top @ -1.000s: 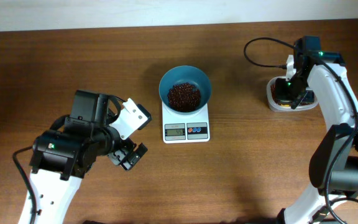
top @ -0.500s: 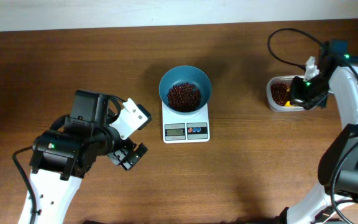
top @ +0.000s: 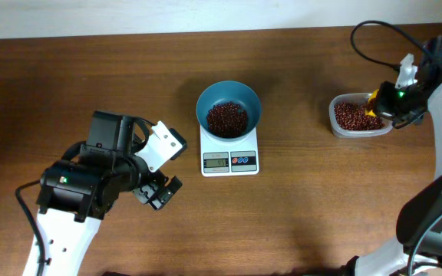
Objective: Scoop item into bowl and weigh 50g on scale
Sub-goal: 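Drag the scoop through the beans to pick up a small amount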
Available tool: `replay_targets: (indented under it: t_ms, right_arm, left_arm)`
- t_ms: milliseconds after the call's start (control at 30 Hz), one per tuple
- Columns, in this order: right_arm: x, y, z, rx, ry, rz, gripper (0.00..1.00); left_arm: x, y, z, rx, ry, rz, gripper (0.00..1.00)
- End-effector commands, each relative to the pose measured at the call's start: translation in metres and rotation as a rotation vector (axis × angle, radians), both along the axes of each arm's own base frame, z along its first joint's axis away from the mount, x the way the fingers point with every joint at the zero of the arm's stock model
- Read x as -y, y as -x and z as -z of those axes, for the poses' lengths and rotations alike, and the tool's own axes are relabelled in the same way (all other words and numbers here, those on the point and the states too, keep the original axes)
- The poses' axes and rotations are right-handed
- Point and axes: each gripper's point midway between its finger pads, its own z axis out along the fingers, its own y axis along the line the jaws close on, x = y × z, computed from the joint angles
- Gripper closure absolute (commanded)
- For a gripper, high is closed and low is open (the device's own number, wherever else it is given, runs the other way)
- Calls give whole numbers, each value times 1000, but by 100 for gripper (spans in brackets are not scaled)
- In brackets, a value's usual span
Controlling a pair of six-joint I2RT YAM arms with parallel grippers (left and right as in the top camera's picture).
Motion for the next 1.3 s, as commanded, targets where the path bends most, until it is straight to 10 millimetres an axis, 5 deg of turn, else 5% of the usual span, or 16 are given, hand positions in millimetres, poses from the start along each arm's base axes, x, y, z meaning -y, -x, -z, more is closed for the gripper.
replay_targets:
  t_ms: [0, 467, 900, 1267]
  right_arm:
    - [-7, 4, -9, 6, -7, -39, 96]
    - [-19, 14, -1, 1, -111, -117, 96]
    - [9, 22, -4, 135, -316, -66, 96]
    - [-25, 15, -33, 325, -515, -249, 96]
  left_arm:
    - [-1, -4, -5, 19, -4, 11, 1]
    - [-1, -4, -5, 19, -4, 10, 1]
    - [-1, -4, -5, 19, -4, 10, 1]
    - [-1, -4, -5, 19, -4, 10, 1]
